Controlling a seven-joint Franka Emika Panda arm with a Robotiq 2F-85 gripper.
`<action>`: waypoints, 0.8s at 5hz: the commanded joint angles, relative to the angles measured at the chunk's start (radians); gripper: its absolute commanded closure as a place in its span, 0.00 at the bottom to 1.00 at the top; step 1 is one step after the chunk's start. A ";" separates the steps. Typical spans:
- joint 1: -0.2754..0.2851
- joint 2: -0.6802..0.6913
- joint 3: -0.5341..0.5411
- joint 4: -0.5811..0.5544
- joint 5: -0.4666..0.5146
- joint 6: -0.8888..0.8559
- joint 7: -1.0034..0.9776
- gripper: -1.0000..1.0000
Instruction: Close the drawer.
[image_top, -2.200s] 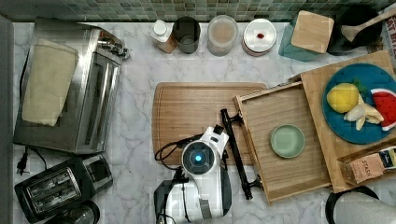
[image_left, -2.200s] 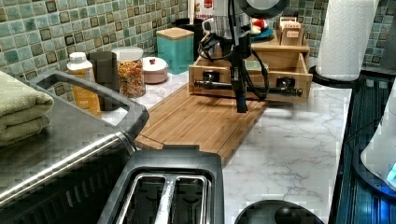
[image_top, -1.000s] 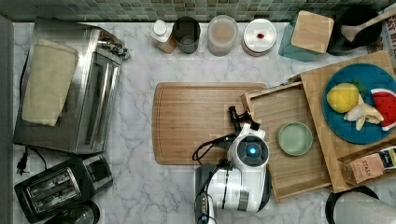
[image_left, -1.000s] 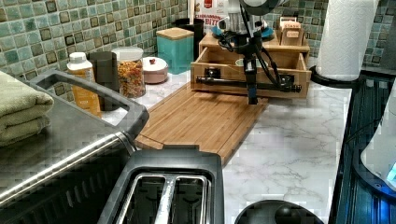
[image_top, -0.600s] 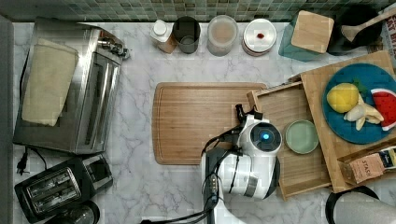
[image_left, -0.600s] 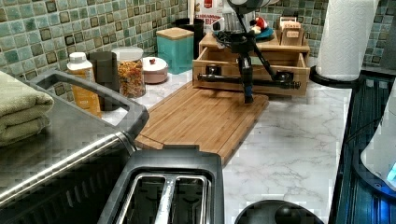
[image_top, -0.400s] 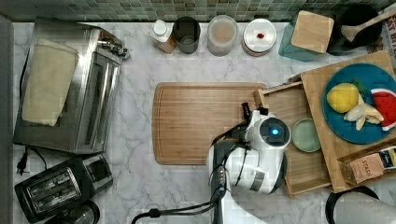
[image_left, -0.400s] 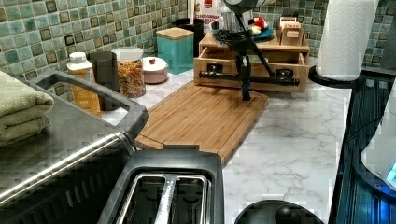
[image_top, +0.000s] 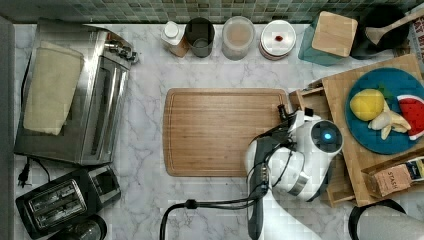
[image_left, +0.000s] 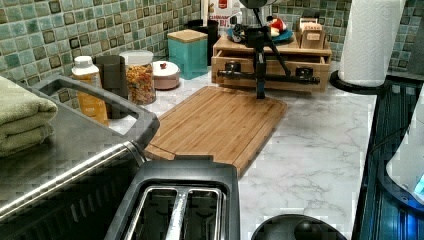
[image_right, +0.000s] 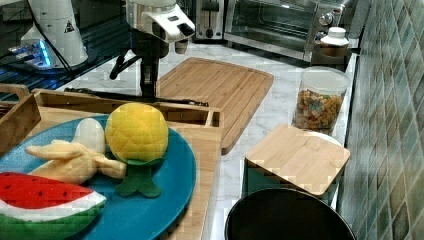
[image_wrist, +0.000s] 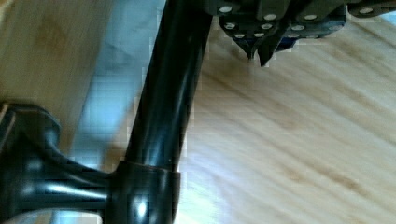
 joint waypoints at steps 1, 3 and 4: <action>-0.104 0.079 -0.092 0.370 0.048 0.019 -0.116 1.00; -0.084 0.115 -0.131 0.474 0.010 -0.040 -0.049 1.00; -0.085 0.115 -0.131 0.474 0.010 -0.040 -0.049 1.00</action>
